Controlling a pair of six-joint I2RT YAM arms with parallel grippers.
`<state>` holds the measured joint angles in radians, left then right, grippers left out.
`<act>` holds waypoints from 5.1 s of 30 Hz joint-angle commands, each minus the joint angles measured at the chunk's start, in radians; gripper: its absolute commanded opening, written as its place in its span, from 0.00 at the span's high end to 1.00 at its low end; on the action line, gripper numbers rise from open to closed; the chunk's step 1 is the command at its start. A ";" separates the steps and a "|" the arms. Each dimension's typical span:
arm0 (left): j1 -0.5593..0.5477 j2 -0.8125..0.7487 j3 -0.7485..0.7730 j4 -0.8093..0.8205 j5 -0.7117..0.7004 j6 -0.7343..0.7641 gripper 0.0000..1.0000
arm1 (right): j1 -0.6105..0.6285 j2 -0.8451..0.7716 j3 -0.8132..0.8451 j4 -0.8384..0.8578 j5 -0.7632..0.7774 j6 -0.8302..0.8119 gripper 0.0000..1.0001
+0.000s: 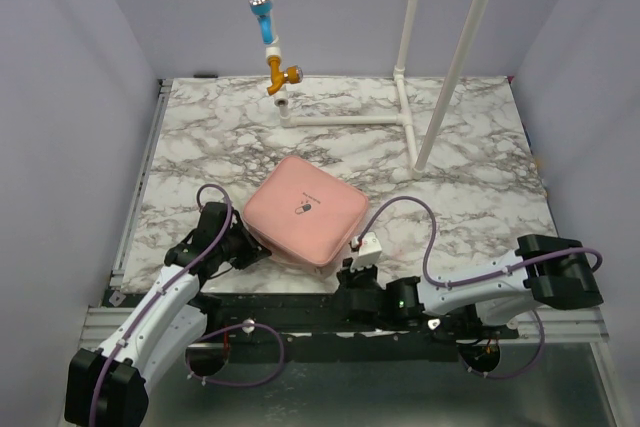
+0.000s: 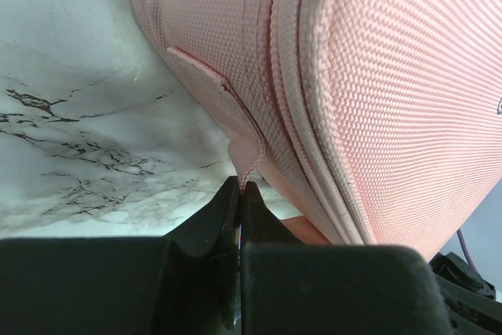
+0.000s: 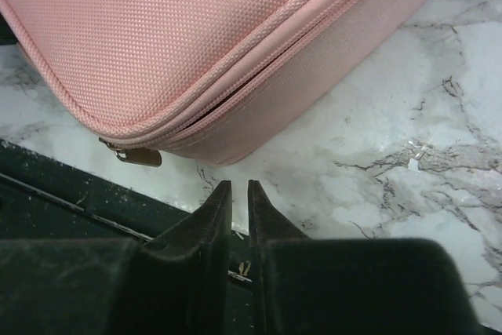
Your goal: Organize the medicine kit
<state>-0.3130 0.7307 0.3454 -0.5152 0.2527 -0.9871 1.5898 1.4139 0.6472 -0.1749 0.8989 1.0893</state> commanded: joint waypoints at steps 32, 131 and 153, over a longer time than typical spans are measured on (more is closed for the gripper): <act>0.009 0.006 -0.023 0.086 0.046 0.038 1.00 | 0.010 0.255 0.284 -0.103 0.066 0.119 0.49; 0.028 -0.189 0.018 -0.060 0.236 0.144 1.00 | -0.530 -0.244 -0.138 0.303 -0.150 -0.708 0.99; 0.028 -0.177 -0.013 0.002 0.263 0.127 1.00 | -0.883 0.055 0.015 0.441 -0.413 -0.809 0.99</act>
<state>-0.2878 0.5529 0.3401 -0.4870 0.4725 -0.8860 0.7605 1.4498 0.6270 0.2756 0.4068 0.2993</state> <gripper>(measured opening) 0.017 0.009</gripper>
